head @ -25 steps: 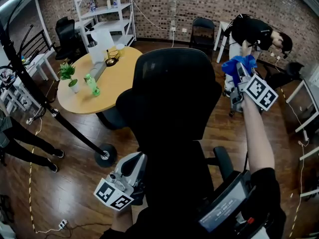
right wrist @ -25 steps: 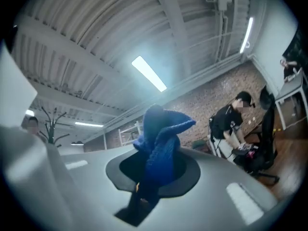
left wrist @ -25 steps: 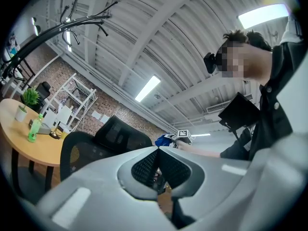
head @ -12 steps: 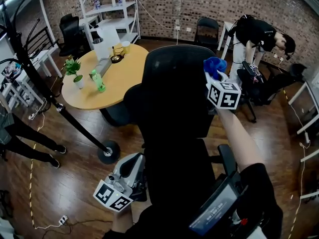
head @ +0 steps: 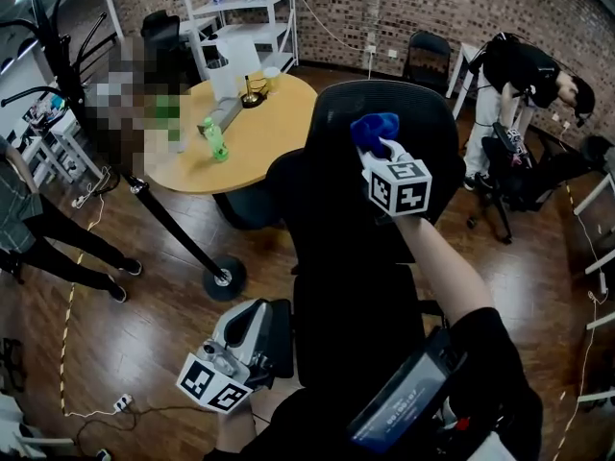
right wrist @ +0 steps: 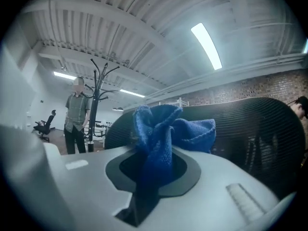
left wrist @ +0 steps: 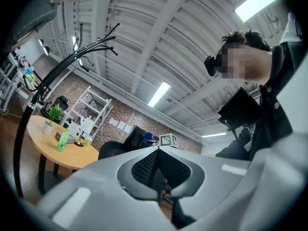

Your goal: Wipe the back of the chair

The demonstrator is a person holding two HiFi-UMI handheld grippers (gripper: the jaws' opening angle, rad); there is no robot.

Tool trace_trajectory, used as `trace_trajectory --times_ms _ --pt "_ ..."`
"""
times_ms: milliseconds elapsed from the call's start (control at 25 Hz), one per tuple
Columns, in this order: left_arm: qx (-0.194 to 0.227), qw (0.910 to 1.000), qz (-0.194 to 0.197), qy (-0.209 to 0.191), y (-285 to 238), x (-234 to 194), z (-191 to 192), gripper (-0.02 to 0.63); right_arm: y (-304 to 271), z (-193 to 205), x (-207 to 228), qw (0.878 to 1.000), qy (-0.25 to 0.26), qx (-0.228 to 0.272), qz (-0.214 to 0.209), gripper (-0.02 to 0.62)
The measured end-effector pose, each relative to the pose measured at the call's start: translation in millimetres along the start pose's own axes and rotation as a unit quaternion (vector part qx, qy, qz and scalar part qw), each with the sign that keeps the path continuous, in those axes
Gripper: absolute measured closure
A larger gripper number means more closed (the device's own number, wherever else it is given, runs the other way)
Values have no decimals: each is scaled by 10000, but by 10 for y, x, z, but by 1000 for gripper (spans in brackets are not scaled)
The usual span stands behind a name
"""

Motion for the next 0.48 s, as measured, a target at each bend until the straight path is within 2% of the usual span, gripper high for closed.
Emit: trace_trajectory --times_ms 280,400,480 --pt "21 9998 -197 -49 155 -9 -36 603 -152 116 -527 9969 -65 75 -781 543" --pt "16 9997 -229 -53 170 -13 -42 603 -177 180 -809 9903 -19 13 -1390 543" --pt "13 9997 -236 -64 169 -12 -48 603 -170 199 -1024 9804 59 20 -1969 543"
Point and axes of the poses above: the fingertips, and each gripper's own axes: y backward along the fingers, x to its right, z out of its underside, the point moved 9 cm from there along y, backward along the fingers, and after that the axes turned 1 degree about z, right-handed, at the moved point
